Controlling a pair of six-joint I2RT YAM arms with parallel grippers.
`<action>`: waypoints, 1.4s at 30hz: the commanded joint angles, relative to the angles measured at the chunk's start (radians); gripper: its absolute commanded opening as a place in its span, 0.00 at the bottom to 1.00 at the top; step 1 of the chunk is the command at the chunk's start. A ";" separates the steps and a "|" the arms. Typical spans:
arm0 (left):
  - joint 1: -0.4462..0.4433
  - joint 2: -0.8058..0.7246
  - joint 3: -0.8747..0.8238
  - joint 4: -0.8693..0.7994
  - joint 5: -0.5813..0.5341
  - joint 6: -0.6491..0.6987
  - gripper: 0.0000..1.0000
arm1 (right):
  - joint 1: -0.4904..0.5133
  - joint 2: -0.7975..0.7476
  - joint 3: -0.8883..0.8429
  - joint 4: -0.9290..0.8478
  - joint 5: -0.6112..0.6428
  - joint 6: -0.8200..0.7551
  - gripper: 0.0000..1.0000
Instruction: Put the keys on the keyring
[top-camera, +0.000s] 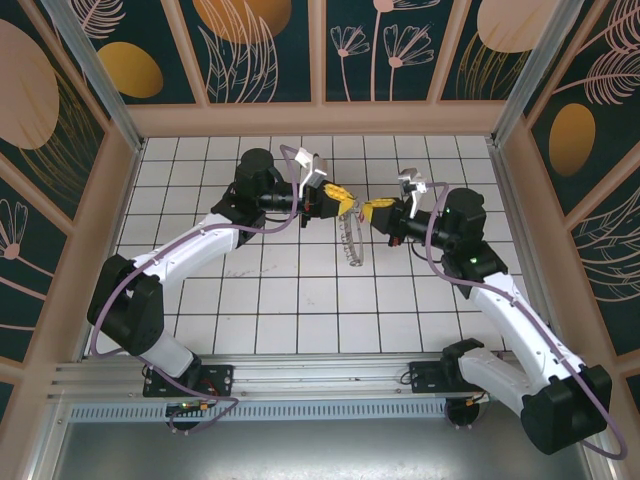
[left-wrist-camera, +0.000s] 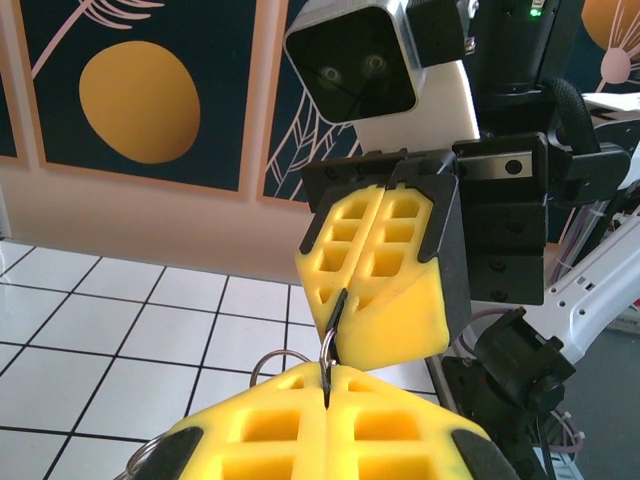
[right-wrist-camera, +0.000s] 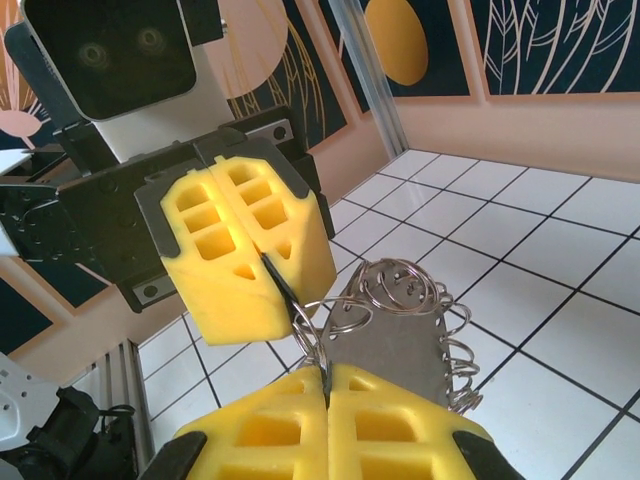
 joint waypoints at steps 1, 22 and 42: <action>-0.007 -0.025 0.005 0.127 0.009 -0.032 0.00 | -0.005 0.000 -0.044 0.052 -0.058 0.049 0.00; -0.007 -0.014 0.001 0.170 0.008 -0.063 0.00 | -0.098 -0.027 -0.096 0.190 -0.139 0.171 0.38; -0.007 -0.013 0.001 0.177 0.009 -0.073 0.00 | -0.049 0.097 -0.063 0.429 -0.177 0.236 0.37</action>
